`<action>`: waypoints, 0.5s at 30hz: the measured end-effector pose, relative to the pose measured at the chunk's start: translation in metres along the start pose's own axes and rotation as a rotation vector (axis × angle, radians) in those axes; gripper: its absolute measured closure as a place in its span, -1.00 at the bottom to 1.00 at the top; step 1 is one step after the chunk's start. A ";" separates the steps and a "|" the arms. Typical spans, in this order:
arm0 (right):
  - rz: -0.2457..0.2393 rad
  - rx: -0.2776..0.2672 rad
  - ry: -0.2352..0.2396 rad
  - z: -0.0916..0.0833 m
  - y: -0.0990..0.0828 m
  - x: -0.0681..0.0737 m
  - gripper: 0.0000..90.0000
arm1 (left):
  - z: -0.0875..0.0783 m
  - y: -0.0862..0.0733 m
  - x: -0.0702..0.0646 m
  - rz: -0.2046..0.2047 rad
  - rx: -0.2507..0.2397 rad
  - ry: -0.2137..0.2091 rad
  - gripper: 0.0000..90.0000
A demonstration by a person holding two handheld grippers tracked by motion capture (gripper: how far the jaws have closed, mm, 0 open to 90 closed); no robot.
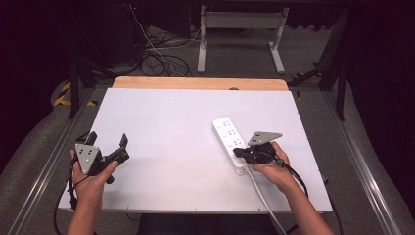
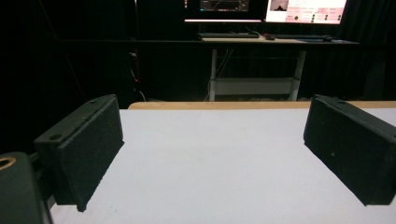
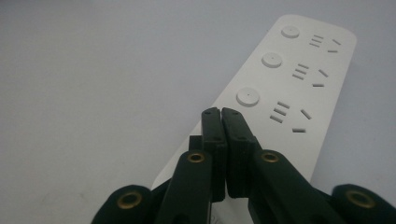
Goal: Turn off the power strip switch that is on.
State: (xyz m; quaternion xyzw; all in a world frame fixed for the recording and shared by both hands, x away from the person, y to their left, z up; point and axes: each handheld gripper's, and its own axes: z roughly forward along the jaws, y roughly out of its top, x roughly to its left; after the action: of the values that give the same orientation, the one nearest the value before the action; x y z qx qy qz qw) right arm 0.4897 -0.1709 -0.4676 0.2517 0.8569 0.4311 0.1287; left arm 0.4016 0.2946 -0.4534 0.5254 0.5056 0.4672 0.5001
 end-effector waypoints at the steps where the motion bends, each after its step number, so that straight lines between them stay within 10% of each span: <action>1: 0.006 -0.001 0.004 0.000 0.000 0.000 1.00 | 0.000 0.000 0.000 -0.002 0.000 0.001 -0.88; 15: 0.042 0.006 -0.032 0.005 0.000 0.003 1.00 | -0.001 0.000 -0.001 -0.002 0.001 -0.003 -0.88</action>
State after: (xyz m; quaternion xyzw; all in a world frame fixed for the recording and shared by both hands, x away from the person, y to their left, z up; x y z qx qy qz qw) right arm 0.4890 -0.1661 -0.4705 0.2767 0.8507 0.4269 0.1325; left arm 0.4004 0.2937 -0.4532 0.5256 0.5058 0.4657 0.5011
